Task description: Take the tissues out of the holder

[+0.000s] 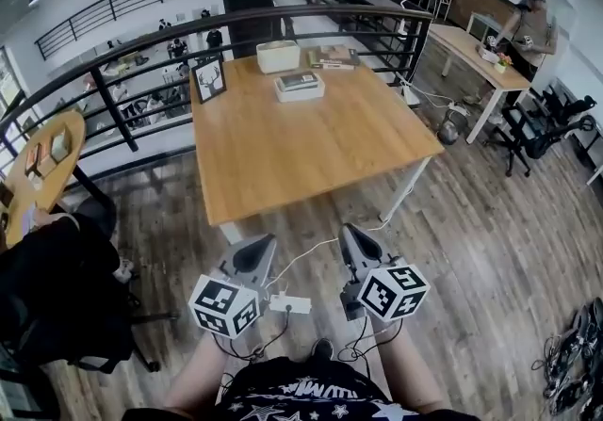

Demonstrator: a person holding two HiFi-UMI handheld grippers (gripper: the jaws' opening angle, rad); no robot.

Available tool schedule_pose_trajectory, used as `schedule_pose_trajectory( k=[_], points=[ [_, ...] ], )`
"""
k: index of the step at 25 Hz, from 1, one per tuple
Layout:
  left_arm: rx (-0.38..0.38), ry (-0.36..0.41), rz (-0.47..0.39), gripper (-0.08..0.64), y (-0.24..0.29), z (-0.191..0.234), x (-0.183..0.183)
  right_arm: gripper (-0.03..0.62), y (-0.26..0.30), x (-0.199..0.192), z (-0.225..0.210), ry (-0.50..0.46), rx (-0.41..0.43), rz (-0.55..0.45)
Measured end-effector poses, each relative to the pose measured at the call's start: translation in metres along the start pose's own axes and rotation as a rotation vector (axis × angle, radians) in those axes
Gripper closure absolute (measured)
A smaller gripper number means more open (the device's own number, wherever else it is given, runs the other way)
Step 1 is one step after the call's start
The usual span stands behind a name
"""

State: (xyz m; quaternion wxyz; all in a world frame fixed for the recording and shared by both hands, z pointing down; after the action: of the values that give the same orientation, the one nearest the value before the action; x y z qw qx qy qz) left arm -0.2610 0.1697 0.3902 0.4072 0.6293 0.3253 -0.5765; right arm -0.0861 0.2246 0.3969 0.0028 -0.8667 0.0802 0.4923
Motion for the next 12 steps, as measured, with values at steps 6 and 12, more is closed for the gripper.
schedule_pose_trajectory(
  k=[6, 12],
  points=[
    [0.046, -0.003, -0.014, 0.548, 0.059, -0.027, 0.011, 0.574, -0.010, 0.026, -0.053, -0.021, 0.051, 0.028],
    [0.050, -0.012, -0.009, 0.548, 0.100, -0.050, 0.008, 0.574, -0.018, 0.038, -0.097, -0.022, 0.046, 0.039]
  ],
)
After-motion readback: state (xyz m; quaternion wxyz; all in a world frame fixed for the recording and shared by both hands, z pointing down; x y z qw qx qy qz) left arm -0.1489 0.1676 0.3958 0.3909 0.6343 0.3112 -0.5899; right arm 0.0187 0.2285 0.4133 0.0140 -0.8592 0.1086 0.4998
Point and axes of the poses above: the fingertips, and each gripper's own axes: y forward along the fingers, z to its left, x out of its top, the point moved 4 cm from there along -y, backward along the fingers, and after that the axes turned 7 degrees about y, right-handed, at the moved point
